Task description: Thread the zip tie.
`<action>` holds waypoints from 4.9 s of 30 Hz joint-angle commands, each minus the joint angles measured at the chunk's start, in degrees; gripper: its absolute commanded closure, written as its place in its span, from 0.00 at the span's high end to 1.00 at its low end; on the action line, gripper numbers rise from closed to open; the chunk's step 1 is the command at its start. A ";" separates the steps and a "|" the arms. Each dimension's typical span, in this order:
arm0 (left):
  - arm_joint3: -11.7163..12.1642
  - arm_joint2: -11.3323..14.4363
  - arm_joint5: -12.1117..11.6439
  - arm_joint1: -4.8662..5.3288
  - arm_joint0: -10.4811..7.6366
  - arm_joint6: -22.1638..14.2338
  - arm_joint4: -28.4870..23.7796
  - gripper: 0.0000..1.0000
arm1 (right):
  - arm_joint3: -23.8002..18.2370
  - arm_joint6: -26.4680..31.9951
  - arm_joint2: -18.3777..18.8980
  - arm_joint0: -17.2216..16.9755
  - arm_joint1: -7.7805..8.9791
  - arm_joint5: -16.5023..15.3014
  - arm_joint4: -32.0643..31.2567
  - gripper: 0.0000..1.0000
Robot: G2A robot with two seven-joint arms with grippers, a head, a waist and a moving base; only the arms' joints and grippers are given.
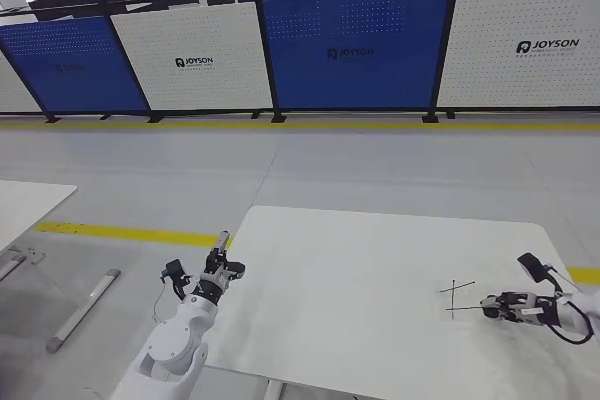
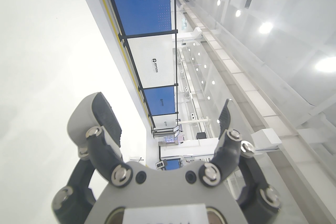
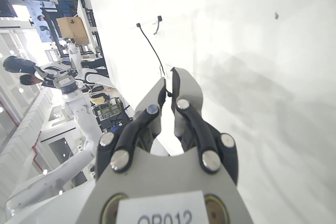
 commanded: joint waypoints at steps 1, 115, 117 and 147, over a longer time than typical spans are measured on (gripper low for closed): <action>0.00 0.00 0.00 0.00 0.00 0.00 0.00 1.00 | 0.16 0.25 -0.02 0.12 0.03 -0.15 0.16 0.00; 11.23 38.75 -1.54 -5.74 -23.11 -9.30 2.08 1.00 | -32.42 -24.75 -2.51 -24.26 -2.44 -14.32 31.75 0.00; 11.23 38.75 -1.54 -5.74 -23.11 -9.30 2.08 1.00 | -32.42 -24.75 -2.51 -24.26 -2.44 -14.32 31.75 0.00; 13.90 40.67 -7.11 -6.10 -24.66 -15.96 6.59 0.35 | -32.42 -24.75 -2.51 -24.26 -2.44 -14.32 31.75 0.00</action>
